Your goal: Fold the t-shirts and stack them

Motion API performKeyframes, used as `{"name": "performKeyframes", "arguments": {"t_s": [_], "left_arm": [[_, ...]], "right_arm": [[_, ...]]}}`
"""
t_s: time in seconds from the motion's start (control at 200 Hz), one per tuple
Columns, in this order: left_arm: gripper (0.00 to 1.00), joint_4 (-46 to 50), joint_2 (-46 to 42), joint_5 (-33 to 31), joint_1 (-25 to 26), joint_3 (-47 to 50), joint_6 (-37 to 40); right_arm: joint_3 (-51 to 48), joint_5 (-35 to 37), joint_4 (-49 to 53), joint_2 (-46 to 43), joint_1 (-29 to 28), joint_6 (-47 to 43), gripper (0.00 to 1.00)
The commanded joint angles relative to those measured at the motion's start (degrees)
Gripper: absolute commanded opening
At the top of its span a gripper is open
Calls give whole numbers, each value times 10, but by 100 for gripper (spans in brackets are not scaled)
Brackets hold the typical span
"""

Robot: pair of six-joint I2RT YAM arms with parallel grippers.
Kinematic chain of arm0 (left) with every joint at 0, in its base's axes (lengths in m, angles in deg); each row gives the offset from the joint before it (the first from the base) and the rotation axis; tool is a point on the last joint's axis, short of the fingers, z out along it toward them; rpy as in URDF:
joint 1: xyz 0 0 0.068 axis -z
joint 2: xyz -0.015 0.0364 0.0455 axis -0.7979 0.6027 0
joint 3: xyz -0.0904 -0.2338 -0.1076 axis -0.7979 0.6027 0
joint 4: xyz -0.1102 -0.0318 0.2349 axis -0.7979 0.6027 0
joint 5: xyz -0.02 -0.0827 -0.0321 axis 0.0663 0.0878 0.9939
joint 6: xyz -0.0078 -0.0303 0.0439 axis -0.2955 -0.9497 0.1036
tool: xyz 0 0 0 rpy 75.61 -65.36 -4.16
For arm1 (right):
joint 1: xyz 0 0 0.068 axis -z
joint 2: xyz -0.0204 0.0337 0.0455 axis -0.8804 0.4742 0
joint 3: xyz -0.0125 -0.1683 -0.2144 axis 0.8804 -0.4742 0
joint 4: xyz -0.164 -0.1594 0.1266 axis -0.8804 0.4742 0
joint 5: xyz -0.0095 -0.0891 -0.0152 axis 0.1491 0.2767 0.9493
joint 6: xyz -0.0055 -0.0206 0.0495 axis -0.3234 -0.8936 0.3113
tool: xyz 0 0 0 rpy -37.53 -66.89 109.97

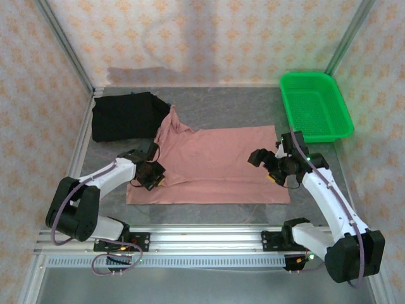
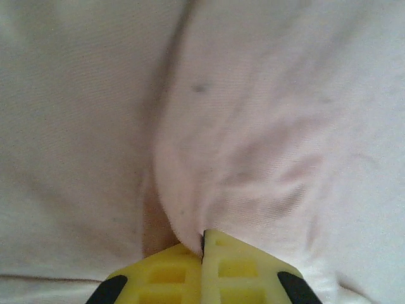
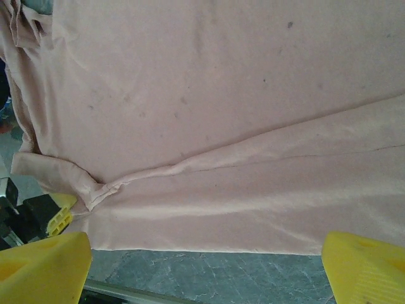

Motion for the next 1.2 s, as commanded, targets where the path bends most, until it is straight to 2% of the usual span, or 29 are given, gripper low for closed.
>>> {"name": "performKeyframes", "arguments": {"t_s": [0.0,0.295,0.57,0.886,0.941,1.011,1.046,1.196], "left_arm": [[0,17,13,-24,1,-50,29],[0,34,128,-20,0,-184,89],[0,80,231,-35,-9,-299,155],[0,160,330,-19,-6,-436,250],[9,170,337,-19,-5,-449,262],[32,170,333,-23,-3,-455,269],[40,168,324,-25,-4,-455,268],[59,166,232,-47,-4,-463,246]], "right_arm": [[19,15,-3,1,-2,6,94],[10,16,-9,5,-3,8,94],[-10,19,-9,0,-3,10,94],[-30,18,-8,-14,-3,17,95],[-30,17,-8,-14,-3,20,95],[-32,15,-14,-14,-3,26,95],[-34,15,-15,-14,-3,28,95],[-35,11,-19,-10,-4,34,95]]}}
